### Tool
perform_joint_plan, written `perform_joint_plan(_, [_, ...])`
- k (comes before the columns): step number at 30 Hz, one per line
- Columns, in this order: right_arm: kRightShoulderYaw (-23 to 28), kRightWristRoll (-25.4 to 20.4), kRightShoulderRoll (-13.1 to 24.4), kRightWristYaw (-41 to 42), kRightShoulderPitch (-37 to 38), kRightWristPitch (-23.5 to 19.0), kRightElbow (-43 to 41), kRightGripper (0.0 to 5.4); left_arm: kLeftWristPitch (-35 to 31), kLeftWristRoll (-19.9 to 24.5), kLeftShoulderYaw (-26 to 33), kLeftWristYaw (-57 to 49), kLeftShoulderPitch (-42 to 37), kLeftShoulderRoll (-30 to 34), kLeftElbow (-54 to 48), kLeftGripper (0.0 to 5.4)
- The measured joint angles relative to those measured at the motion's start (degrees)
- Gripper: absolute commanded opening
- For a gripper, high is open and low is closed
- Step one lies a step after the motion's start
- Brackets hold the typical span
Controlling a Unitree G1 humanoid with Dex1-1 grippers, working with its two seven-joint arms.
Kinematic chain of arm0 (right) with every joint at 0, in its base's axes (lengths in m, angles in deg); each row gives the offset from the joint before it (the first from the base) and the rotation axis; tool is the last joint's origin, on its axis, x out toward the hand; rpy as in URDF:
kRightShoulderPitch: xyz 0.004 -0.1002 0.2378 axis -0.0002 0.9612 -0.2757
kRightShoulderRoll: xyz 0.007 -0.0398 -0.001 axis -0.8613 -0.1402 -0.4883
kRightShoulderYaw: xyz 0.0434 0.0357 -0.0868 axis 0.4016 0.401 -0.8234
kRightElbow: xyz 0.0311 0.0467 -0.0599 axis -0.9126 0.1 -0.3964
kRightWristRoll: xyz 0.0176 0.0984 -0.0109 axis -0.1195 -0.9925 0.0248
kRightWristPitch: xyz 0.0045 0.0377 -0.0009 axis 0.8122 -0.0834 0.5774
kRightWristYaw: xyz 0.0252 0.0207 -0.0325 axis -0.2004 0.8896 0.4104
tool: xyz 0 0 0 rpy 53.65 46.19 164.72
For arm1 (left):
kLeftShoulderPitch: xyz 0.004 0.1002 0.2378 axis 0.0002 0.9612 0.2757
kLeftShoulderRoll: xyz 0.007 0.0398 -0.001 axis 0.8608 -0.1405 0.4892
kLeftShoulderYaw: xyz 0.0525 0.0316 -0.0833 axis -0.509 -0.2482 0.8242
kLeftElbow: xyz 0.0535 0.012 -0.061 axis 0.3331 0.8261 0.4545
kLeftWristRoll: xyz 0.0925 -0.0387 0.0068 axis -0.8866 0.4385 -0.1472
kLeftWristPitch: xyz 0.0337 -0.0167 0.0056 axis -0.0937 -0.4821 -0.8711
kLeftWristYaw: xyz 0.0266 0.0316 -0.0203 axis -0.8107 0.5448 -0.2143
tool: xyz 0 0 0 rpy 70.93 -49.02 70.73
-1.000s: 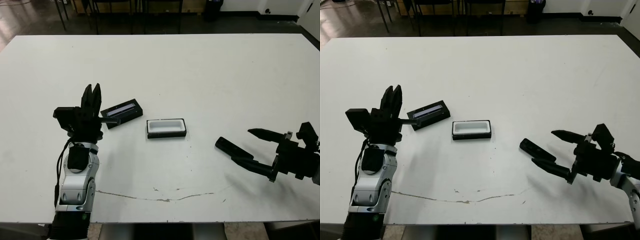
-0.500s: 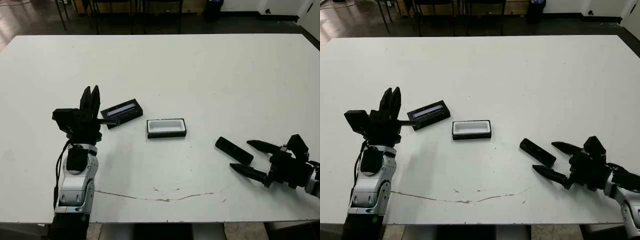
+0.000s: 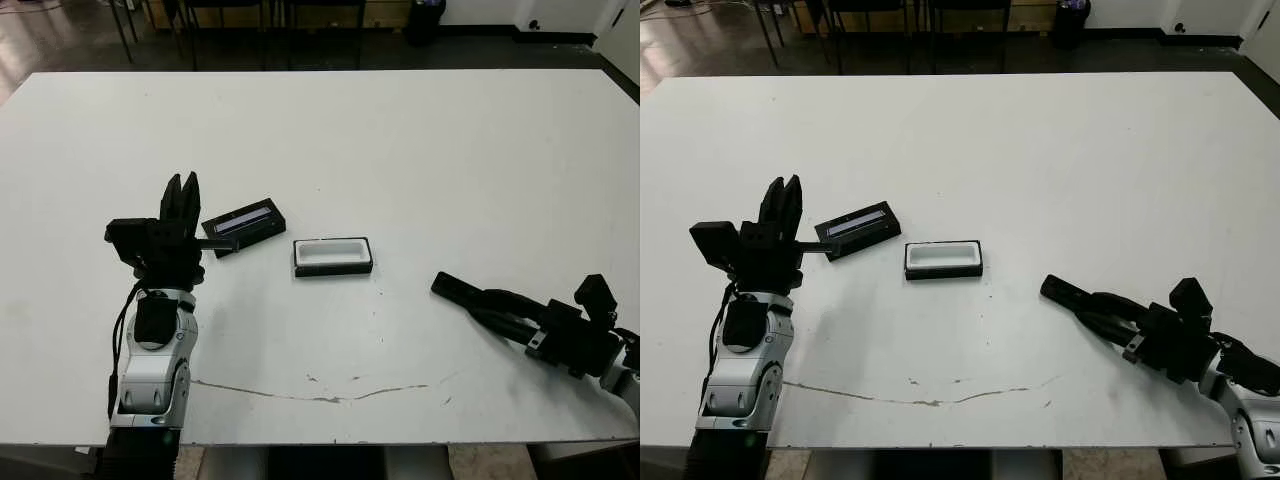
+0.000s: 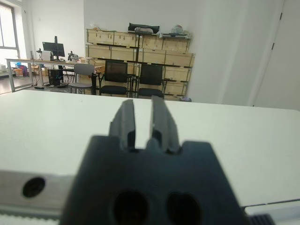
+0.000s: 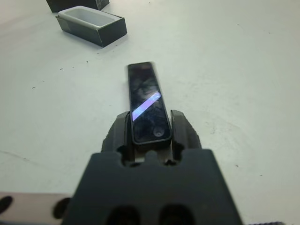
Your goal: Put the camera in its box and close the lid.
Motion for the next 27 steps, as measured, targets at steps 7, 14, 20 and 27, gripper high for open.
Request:
perform_joint_plan(7, [-2.03, 2.73, 5.04, 4.96, -4.01, -1.20, -0.64, 0.09, -0.09, -0.02, -0.29, -0.81, 0.17, -0.40, -0.25, 0.00])
perform_joint_plan(14, [-0.47, -3.06, 6.10, 9.54, -13.89, -7.61, 4.26, 0.08, -0.44, -0.48, -0.57, -1.37, 0.61, -0.71, -0.84, 0.00])
perform_joint_plan(20, [-0.80, -5.02, 3.05, 10.90, -26.31, -8.53, 10.57, 0.08, -0.57, -0.80, -0.62, -1.38, 0.69, -0.87, -0.95, 0.00])
perform_joint_plan(27, [-7.84, -2.97, -1.54, 12.12, -39.53, -13.21, 14.33, 0.08, -1.06, -0.94, -0.73, -1.39, 0.68, -0.97, -1.08, 0.00])
